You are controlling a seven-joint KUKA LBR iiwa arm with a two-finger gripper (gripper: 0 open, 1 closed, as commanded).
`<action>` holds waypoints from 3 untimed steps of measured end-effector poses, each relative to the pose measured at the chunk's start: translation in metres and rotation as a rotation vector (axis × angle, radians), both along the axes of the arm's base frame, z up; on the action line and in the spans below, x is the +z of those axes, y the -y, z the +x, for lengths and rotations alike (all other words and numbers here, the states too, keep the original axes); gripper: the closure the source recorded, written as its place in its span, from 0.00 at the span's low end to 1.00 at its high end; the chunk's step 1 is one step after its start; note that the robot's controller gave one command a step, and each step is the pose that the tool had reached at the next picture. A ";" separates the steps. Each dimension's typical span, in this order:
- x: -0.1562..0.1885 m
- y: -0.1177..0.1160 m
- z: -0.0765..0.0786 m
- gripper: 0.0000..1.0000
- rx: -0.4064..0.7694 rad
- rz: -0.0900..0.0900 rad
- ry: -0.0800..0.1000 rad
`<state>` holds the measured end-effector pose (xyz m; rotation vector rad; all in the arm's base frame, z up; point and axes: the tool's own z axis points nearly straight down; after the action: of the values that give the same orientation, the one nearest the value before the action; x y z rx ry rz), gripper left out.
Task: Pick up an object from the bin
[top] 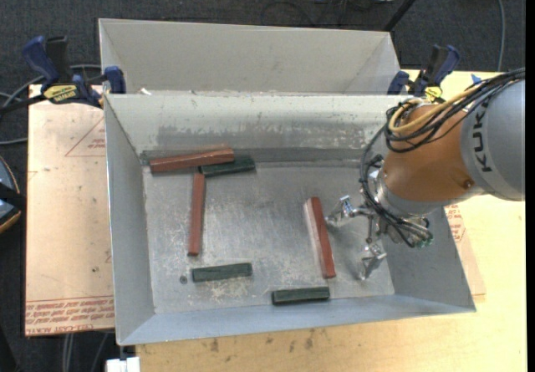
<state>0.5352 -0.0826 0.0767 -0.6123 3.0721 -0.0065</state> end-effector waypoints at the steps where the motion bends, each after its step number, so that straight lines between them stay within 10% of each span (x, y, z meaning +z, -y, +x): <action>1: 0.006 -0.022 0.016 0.00 0.124 0.001 -0.004; 2: 0.001 -0.049 -0.013 1.00 0.190 -0.001 0.008; 3: 0.001 -0.049 -0.013 1.00 0.190 -0.001 0.008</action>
Offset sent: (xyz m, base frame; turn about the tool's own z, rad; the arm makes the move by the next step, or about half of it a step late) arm -0.0199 0.0484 -0.0067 -0.1904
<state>0.5220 -0.0339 0.0777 -0.8985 2.9924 -0.0088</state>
